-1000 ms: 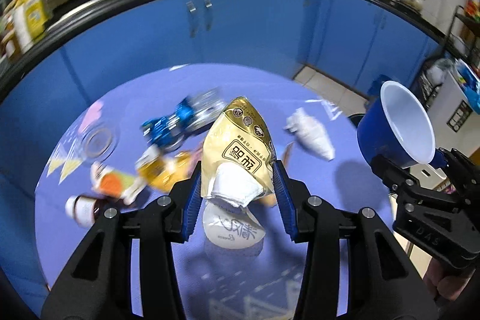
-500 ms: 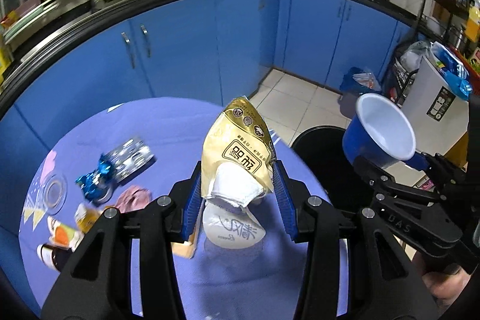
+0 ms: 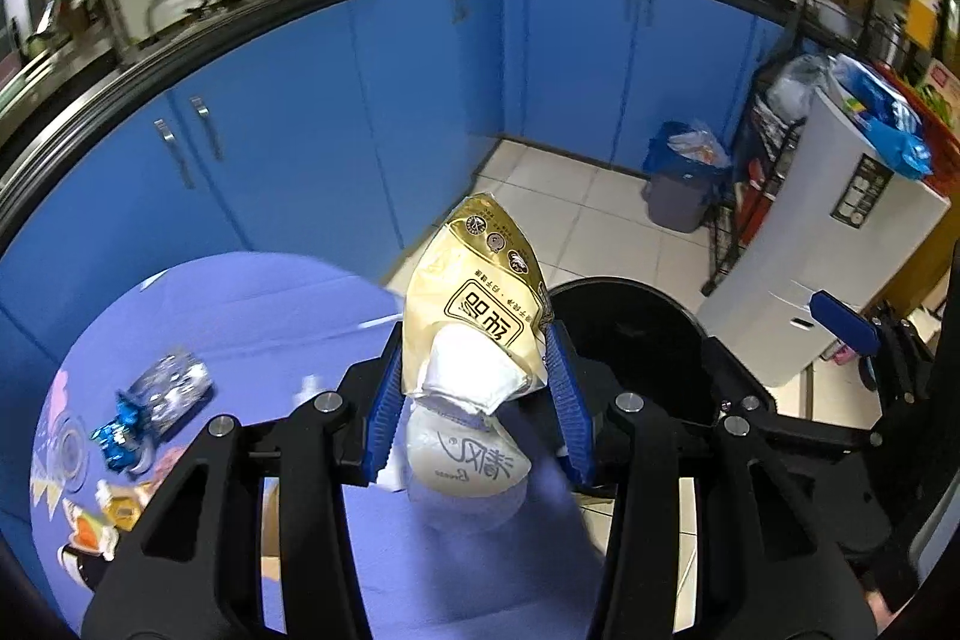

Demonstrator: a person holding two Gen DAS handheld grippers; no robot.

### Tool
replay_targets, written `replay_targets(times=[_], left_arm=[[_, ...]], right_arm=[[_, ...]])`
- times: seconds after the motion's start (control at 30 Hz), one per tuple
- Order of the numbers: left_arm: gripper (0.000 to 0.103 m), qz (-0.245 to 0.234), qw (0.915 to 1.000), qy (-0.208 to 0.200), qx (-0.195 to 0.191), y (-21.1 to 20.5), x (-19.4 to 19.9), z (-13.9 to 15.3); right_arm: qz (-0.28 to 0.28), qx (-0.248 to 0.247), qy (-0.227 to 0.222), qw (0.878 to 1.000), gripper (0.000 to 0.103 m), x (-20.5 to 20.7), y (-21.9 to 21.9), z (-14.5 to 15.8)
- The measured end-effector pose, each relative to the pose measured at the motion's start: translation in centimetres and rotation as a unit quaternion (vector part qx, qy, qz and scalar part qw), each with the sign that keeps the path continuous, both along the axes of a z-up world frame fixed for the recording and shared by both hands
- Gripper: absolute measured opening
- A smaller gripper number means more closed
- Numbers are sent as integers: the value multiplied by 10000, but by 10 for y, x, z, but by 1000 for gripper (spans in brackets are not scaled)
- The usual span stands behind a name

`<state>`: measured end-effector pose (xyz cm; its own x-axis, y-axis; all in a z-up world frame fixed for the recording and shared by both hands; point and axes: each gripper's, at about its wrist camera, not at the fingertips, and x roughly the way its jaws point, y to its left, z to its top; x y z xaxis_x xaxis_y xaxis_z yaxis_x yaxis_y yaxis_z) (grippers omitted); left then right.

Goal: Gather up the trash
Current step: 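Open the left tool to drop the gold snack bag into the bin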

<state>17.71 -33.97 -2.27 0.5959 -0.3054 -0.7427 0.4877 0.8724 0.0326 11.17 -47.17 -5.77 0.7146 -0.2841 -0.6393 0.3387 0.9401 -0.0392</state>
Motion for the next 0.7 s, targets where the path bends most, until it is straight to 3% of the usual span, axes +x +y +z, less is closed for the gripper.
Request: replay_targets(times=[0.1,0.17,0.3,0.47,0.7], left_arm=[[55,-141,9999,-8,64,-18,-3,-4],[72,-174,9998,-74,87,-27,-4,-5],[87,-131,9993,-315,182,-34,-7,-3],[88,30,9990,-387,213,-23,-4,-2],[88,447,9979,-362,307,23,-5,-8]], right_arm=[[-176,-111,19,9998,88,-7,-12,-1],[-251,-127,35,9996,88,-10,-17,-3],[-340,-71,80,9994,88,-15,-27,-7],[-277,3,108,9996,88,-16,-24,-10],[141,179,-30,9997,88,-12,6,-1]])
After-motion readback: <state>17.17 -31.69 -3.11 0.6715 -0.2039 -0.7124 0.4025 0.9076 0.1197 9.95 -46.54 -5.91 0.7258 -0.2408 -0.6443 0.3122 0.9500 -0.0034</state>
